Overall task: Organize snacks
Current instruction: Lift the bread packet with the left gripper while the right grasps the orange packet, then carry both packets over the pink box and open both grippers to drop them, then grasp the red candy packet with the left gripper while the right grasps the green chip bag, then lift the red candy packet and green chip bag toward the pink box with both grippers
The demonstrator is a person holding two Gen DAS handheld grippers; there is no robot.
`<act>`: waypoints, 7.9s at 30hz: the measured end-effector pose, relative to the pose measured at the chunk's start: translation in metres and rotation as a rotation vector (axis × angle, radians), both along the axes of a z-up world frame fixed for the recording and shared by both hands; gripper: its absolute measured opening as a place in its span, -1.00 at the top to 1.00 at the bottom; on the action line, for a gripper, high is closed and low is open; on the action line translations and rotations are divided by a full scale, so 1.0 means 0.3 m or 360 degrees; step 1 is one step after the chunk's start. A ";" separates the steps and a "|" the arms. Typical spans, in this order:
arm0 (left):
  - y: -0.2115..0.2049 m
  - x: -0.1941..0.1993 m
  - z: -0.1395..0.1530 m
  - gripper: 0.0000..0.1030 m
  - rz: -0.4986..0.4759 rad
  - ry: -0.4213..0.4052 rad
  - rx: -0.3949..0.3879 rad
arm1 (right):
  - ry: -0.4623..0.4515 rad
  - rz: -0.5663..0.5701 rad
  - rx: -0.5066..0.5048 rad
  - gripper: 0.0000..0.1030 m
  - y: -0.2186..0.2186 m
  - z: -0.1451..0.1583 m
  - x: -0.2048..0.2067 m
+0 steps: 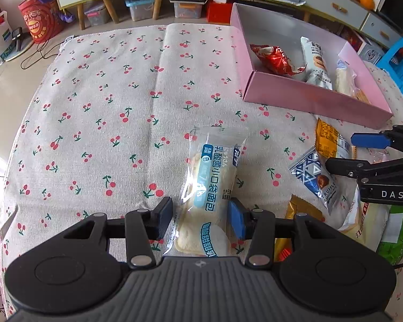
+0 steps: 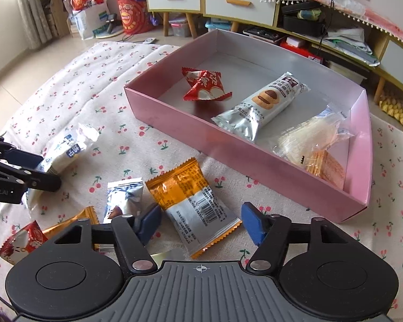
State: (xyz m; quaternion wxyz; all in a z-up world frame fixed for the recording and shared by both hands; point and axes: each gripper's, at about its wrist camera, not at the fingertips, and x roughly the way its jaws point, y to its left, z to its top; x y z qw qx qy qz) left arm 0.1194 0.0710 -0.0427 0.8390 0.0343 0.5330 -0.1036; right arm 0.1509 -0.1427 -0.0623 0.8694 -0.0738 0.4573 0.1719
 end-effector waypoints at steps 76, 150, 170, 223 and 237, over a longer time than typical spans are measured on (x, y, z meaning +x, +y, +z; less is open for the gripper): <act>-0.204 0.167 0.143 0.42 0.0062 -0.0173 -0.0253 | 0.0138 -0.0808 0.0905 0.21 -0.400 0.176 0.077; -0.309 0.119 0.210 -0.76 -0.0080 -0.0300 -0.0099 | 0.0078 -0.0827 0.0751 -0.59 -0.367 0.306 0.012; -0.192 -0.110 0.149 -0.96 -0.0033 -0.0278 -0.0123 | 0.0181 -0.0664 0.0580 -0.68 -0.238 0.232 -0.167; -0.235 -0.230 0.010 0.03 -0.0824 -0.0166 -0.0069 | 0.0476 -0.0829 0.0482 -0.10 -0.292 0.041 -0.270; -0.196 -0.196 0.019 0.54 -0.0618 -0.0102 -0.0108 | 0.0533 -0.0880 0.0604 0.11 -0.309 0.030 -0.287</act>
